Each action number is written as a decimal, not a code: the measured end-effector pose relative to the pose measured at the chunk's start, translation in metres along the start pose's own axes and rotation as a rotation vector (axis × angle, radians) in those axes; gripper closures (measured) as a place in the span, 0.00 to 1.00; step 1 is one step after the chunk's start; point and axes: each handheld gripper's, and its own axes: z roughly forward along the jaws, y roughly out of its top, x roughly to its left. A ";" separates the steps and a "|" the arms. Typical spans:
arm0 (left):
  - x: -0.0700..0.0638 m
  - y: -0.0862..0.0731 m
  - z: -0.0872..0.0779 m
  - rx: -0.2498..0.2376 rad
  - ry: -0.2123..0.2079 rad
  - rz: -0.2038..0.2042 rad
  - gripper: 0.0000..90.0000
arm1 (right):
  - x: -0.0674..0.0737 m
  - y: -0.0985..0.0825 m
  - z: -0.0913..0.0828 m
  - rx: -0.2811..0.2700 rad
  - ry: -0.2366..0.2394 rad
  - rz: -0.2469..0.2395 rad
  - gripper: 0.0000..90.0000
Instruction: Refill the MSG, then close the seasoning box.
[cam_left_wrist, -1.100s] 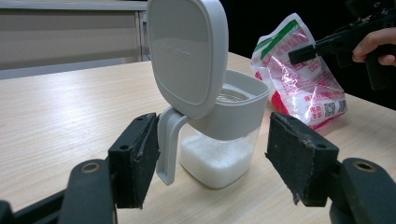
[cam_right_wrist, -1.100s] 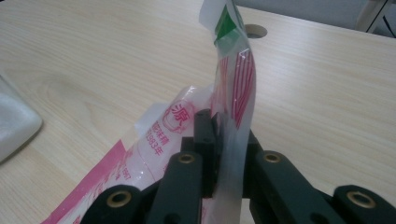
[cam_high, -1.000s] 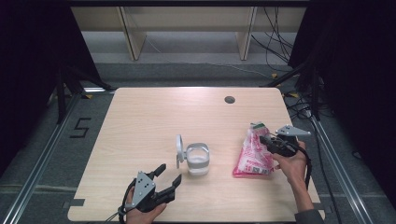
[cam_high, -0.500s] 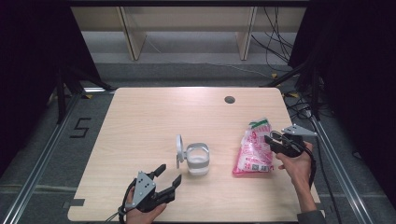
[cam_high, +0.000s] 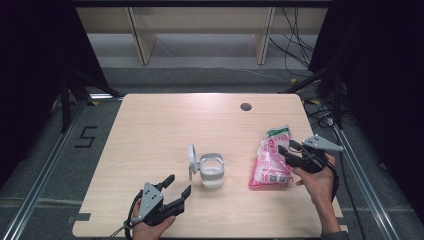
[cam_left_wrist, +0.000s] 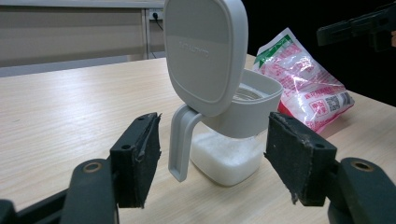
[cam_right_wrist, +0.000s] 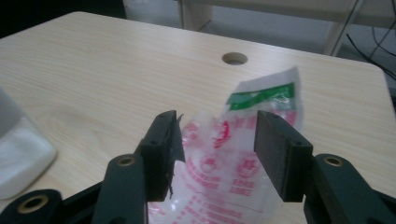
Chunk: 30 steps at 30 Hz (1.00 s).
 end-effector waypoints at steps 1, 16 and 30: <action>0.000 0.000 0.000 0.000 0.007 -0.014 0.38 | 0.002 0.000 0.001 -0.009 0.002 -0.009 0.53; 0.010 0.003 -0.004 0.005 0.043 -0.018 0.38 | 0.039 -0.025 -0.004 0.033 0.093 -0.060 0.46; 0.015 0.006 -0.001 -0.008 0.040 -0.023 0.43 | 0.045 -0.042 -0.009 0.095 0.106 -0.118 0.32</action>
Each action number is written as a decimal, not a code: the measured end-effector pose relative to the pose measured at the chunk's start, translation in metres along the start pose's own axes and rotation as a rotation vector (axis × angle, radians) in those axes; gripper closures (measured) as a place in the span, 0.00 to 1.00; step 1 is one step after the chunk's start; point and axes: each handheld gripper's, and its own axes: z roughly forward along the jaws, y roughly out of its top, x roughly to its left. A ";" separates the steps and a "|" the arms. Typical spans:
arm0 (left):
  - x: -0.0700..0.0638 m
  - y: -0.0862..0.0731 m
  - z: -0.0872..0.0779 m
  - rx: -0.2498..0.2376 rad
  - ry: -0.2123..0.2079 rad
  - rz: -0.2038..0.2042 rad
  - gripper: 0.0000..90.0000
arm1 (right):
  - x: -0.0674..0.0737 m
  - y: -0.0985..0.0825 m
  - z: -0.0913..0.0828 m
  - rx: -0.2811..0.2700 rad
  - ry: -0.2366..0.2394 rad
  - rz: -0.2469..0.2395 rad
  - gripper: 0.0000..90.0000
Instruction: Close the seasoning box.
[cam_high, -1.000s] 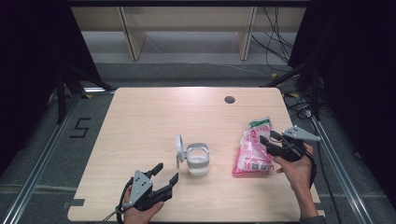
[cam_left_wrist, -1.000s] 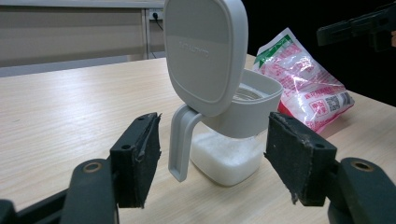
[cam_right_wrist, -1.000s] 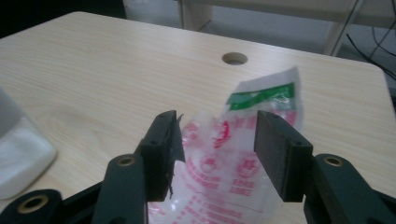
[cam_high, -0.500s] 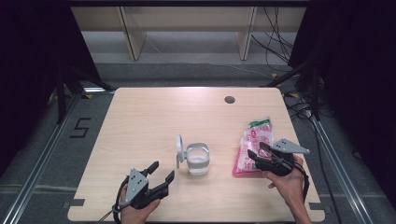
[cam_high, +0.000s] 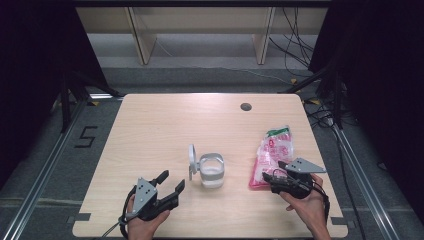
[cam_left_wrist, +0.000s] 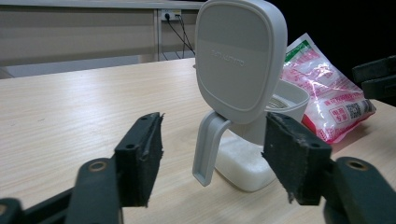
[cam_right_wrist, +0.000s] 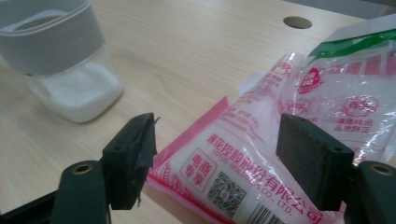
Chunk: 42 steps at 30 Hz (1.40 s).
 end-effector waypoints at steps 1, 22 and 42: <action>0.000 0.000 0.000 0.000 0.000 0.000 0.45 | 0.000 0.000 0.000 0.000 0.000 0.000 0.32; 0.002 0.013 0.020 0.002 -0.029 0.063 0.99 | 0.003 -0.002 -0.002 -0.015 0.014 0.005 0.34; -0.015 0.021 0.038 0.002 -0.072 0.094 0.99 | 0.004 -0.001 -0.004 -0.017 0.003 -0.022 0.33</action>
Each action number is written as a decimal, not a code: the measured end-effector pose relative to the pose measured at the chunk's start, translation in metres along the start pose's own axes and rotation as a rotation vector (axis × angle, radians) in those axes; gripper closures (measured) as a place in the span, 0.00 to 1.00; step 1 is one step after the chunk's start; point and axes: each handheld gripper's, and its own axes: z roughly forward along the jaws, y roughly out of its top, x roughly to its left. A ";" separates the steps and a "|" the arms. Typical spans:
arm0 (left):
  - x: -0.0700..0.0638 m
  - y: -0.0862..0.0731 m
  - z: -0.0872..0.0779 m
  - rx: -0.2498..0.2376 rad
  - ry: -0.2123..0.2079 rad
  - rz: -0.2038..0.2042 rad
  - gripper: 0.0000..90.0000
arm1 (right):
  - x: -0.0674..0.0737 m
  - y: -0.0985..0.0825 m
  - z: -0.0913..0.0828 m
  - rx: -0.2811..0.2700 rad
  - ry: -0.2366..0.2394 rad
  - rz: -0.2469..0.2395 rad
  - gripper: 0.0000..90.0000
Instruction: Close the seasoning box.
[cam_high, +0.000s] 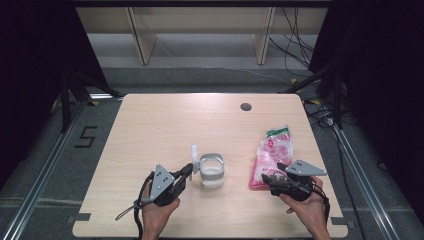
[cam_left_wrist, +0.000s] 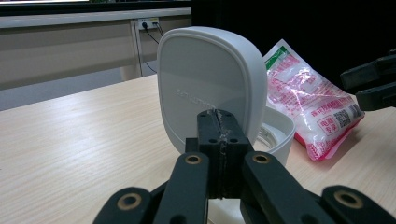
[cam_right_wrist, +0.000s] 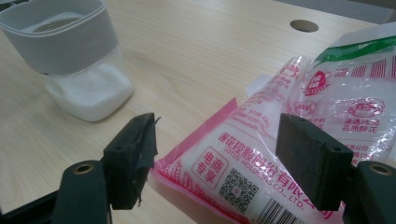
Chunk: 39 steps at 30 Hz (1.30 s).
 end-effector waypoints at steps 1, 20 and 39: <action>0.000 0.000 0.000 0.000 0.001 0.000 0.99 | 0.003 0.000 0.000 0.012 0.006 0.040 0.33; -0.011 0.005 0.008 -0.009 -0.034 0.024 0.99 | 0.004 -0.001 0.001 0.009 0.010 0.035 0.33; -0.003 0.003 -0.018 0.043 -0.085 0.004 0.45 | 0.003 0.000 0.001 -0.018 0.035 0.007 0.31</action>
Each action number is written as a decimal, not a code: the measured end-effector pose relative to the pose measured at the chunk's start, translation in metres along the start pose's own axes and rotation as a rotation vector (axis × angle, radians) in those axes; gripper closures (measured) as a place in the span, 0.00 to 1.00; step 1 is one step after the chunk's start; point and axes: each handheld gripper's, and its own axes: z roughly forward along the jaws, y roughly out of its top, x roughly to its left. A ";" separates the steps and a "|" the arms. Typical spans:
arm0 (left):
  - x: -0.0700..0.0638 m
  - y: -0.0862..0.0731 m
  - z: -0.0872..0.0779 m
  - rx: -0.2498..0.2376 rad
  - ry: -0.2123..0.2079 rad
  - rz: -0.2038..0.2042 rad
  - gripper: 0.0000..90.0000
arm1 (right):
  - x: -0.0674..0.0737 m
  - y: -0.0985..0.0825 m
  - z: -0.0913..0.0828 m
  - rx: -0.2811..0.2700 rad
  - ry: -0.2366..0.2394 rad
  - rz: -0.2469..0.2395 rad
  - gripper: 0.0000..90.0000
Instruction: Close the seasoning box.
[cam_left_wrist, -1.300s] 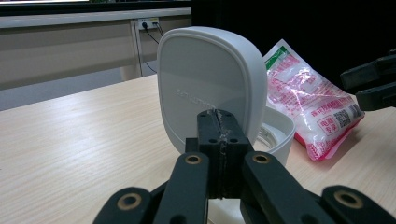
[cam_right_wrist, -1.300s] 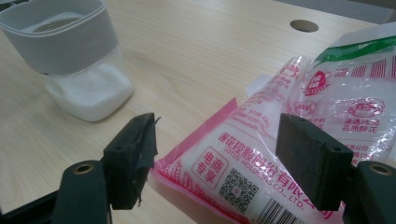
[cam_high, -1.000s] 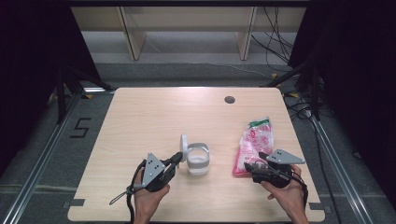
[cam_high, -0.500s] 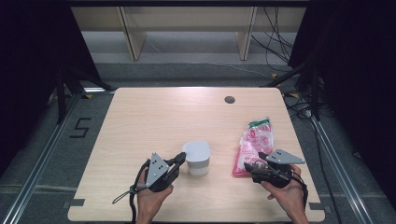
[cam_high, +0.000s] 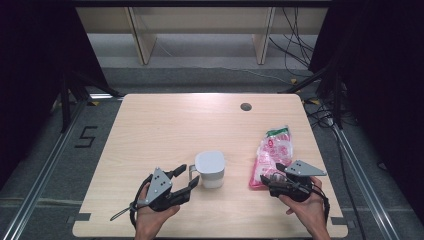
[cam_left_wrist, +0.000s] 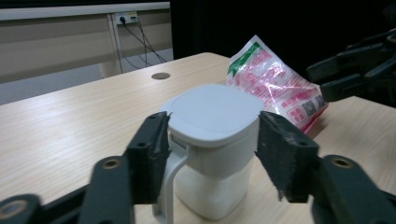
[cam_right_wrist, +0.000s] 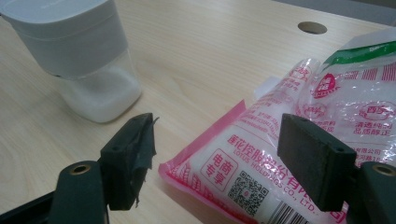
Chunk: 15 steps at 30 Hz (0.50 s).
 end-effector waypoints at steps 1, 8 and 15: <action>0.000 -0.001 0.000 -0.007 -0.009 -0.004 0.41 | -0.001 0.000 0.000 -0.004 0.006 -0.003 0.30; 0.000 -0.009 -0.008 0.009 0.008 -0.009 0.37 | 0.000 0.000 -0.001 0.002 0.006 0.012 0.30; 0.003 -0.015 -0.013 0.009 0.016 -0.010 0.35 | 0.001 -0.001 -0.001 0.011 0.008 0.014 0.30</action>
